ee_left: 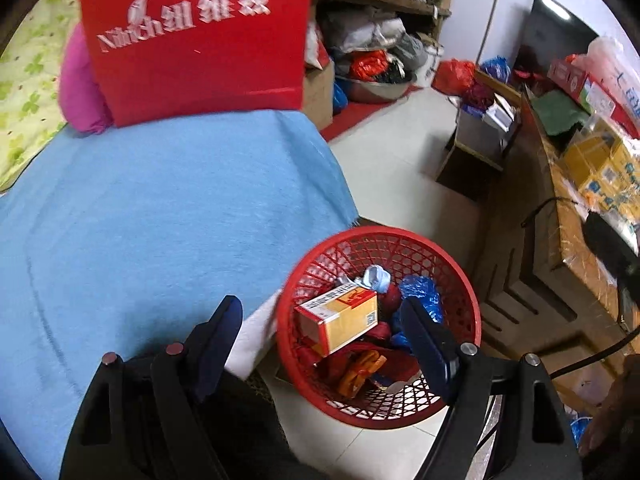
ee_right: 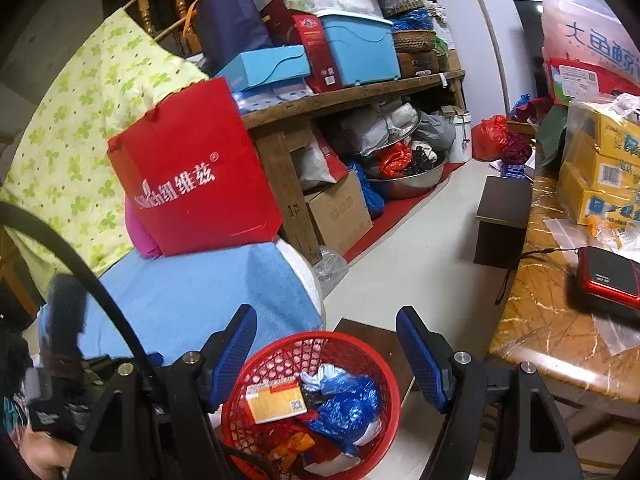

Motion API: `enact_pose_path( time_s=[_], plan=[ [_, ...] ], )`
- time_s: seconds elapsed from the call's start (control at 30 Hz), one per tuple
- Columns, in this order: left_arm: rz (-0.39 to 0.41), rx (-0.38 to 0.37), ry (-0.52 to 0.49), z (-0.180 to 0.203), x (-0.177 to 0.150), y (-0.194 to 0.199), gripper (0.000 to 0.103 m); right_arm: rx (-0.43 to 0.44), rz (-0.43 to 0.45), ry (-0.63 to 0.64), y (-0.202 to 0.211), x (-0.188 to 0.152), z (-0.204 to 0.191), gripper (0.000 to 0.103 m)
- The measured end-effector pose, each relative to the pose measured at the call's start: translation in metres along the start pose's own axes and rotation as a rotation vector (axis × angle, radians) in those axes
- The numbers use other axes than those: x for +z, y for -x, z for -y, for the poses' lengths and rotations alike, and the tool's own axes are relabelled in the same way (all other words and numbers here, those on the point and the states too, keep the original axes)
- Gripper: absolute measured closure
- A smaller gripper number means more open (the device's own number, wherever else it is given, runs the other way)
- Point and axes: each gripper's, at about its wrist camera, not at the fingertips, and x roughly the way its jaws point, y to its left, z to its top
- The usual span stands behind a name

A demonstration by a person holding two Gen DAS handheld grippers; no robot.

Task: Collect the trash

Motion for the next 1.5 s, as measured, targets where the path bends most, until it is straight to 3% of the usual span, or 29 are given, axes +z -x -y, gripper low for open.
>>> enact_pose_path(
  time_s=[0.37,0.73,0.83,1.0,1.23,1.5],
  plan=[
    [0.137,-0.068,0.084,-0.033,-0.029,0.063,0.021,-0.027,-0.105,0.098,0.020,-0.040,-0.025,0.028],
    [0.209,-0.098,0.143,-0.058,-0.046,0.098,0.016,-0.034,-0.112,0.128,0.041,-0.050,-0.044,0.028],
    [0.235,-0.041,0.146,-0.063,-0.044,0.108,0.008,-0.031,-0.118,0.123,0.040,-0.050,-0.046,0.028],
    [0.265,-0.028,0.150,-0.067,-0.043,0.115,0.007,-0.027,-0.119,0.113,0.039,-0.052,-0.045,0.028],
    [0.290,0.047,0.089,-0.051,-0.046,0.114,0.007,-0.024,-0.116,0.103,0.038,-0.056,-0.044,0.028],
    [0.299,0.040,0.068,-0.045,-0.047,0.117,0.007,-0.025,-0.113,0.104,0.042,-0.057,-0.046,0.028]
  ],
)
